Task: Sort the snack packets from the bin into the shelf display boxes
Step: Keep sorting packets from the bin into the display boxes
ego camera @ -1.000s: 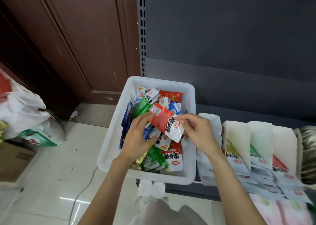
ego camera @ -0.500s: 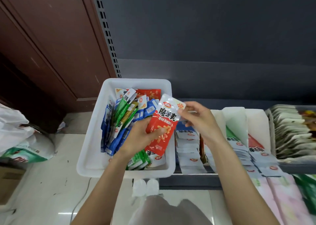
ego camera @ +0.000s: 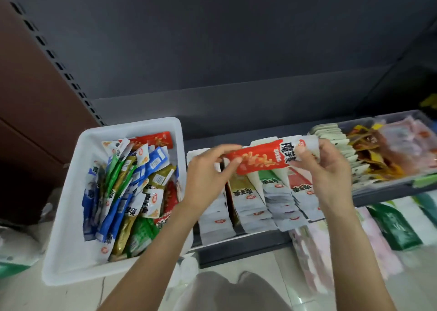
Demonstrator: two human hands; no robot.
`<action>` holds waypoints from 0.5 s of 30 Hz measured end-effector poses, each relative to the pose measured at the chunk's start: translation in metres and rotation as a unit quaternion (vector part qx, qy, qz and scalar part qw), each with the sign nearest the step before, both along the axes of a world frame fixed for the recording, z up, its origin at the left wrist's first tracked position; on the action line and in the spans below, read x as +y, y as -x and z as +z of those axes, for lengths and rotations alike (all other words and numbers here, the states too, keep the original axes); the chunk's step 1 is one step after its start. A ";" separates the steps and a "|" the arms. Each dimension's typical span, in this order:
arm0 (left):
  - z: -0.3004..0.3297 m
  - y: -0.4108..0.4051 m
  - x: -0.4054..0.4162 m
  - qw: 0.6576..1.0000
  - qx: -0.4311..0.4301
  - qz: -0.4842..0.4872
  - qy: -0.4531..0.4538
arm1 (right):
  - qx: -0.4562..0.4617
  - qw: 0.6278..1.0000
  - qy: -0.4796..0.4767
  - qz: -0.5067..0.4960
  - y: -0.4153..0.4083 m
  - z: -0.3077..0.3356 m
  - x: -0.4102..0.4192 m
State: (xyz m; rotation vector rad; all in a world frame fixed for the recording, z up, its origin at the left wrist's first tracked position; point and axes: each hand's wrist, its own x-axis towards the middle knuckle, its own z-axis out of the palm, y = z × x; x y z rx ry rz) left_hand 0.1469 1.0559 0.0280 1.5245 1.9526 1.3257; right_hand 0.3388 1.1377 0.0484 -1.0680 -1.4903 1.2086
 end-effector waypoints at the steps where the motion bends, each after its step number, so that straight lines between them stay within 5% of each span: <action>1: -0.002 -0.009 0.008 0.999 -0.010 0.017 -0.036 | 0.012 0.998 -0.016 -0.054 -0.017 -0.001 0.003; 4: -0.014 -0.035 0.031 0.999 -0.027 0.005 -0.034 | 0.006 0.979 -0.063 -0.194 -0.066 -0.012 0.015; 8: -0.043 -0.073 0.061 0.990 0.113 -0.068 0.057 | -0.140 0.946 -0.124 -0.266 -0.102 -0.041 0.019; 11: -0.061 -0.095 0.076 0.960 0.235 -0.100 0.118 | -0.240 0.921 -0.185 -0.245 -0.093 -0.058 0.018; 15: -0.075 -0.106 0.081 0.938 0.298 -0.093 0.151 | -0.307 0.914 -0.251 -0.089 -0.078 -0.087 0.034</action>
